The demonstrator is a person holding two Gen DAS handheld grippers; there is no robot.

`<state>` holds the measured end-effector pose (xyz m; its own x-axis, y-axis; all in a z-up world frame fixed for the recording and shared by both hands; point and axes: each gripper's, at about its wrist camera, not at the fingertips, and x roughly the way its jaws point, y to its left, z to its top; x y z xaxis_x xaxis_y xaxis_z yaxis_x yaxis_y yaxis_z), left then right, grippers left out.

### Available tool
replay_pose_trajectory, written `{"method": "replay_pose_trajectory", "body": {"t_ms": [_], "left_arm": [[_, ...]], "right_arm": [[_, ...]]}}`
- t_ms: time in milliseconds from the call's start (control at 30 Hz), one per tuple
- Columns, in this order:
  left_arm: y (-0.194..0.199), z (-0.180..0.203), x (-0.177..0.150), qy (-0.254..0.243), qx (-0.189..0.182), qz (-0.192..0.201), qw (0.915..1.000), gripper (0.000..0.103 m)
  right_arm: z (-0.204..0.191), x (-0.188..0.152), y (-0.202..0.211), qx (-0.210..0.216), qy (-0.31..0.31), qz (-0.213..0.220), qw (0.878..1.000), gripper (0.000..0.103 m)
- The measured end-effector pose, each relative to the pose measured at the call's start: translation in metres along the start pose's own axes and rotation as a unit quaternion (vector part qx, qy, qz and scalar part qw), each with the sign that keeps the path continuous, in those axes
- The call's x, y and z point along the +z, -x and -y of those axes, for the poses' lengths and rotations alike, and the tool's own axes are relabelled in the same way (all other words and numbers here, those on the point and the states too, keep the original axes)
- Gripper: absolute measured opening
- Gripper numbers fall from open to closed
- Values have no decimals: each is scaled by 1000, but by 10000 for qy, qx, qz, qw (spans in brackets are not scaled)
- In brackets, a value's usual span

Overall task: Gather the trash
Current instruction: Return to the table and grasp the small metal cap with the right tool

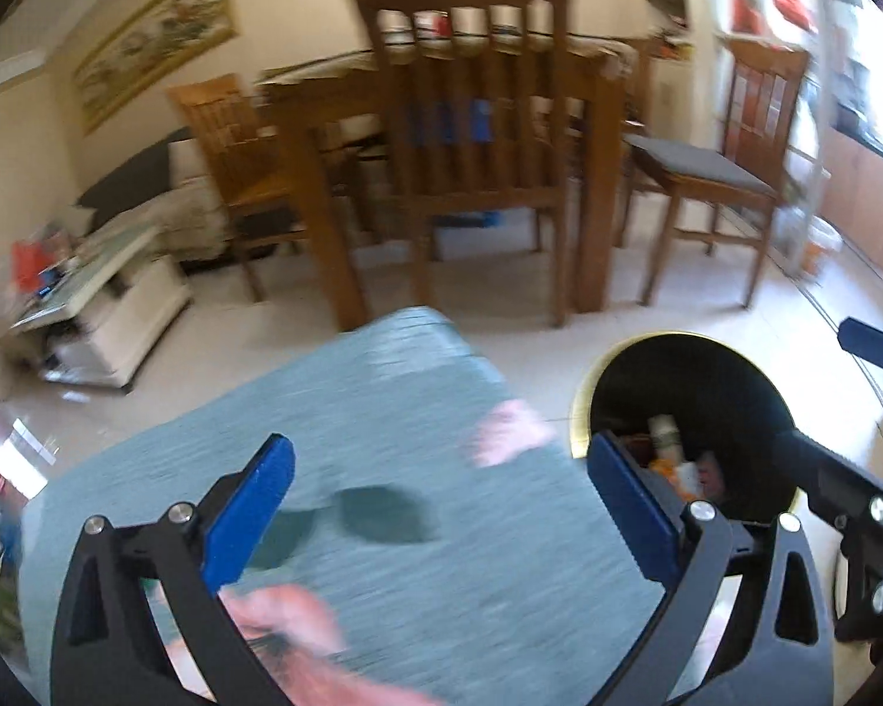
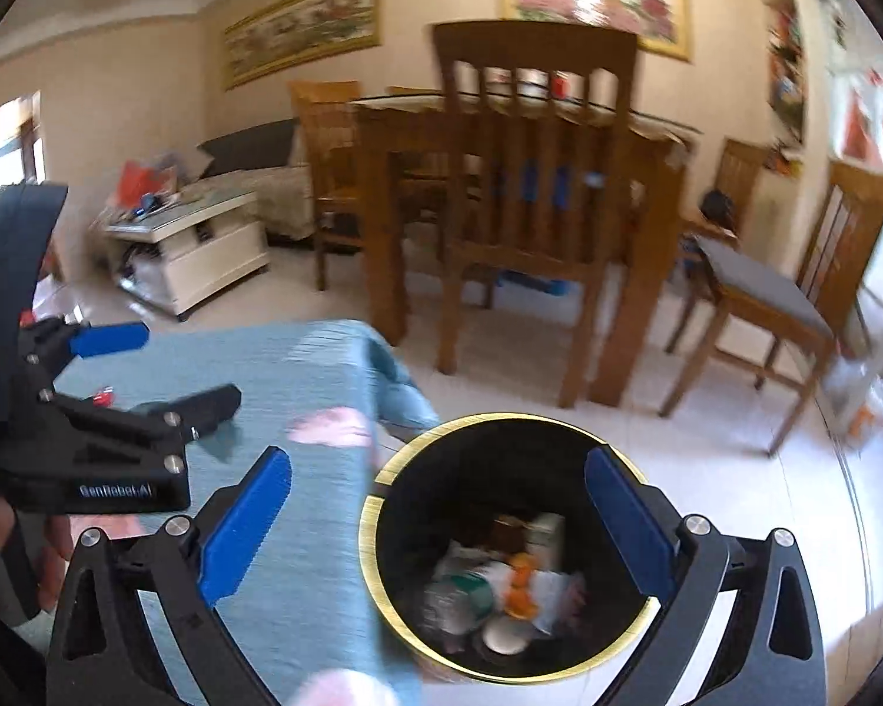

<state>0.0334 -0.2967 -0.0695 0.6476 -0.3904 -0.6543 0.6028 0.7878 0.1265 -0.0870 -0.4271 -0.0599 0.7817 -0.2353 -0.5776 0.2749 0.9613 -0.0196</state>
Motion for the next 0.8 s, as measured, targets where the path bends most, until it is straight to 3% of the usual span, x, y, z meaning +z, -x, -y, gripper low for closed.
{"method": "replay_pose_trajectory", "body": {"t_ms": [167, 400, 567, 800], "left_arm": [[22, -61, -16, 332, 417, 101, 9985, 100], [49, -126, -31, 668, 625, 328, 9953, 100], [62, -154, -43, 825, 700, 425, 9932, 100], [77, -200, -69, 1008, 853, 371, 9905, 100]], "right_arm": [[-55, 11, -8, 397, 82, -132, 9991, 100], [-109, 21, -14, 520, 320, -276, 9978, 100], [-155, 26, -13, 522, 730, -217, 9957, 100], [-200, 20, -34, 273, 1244, -705, 9893, 100]]}}
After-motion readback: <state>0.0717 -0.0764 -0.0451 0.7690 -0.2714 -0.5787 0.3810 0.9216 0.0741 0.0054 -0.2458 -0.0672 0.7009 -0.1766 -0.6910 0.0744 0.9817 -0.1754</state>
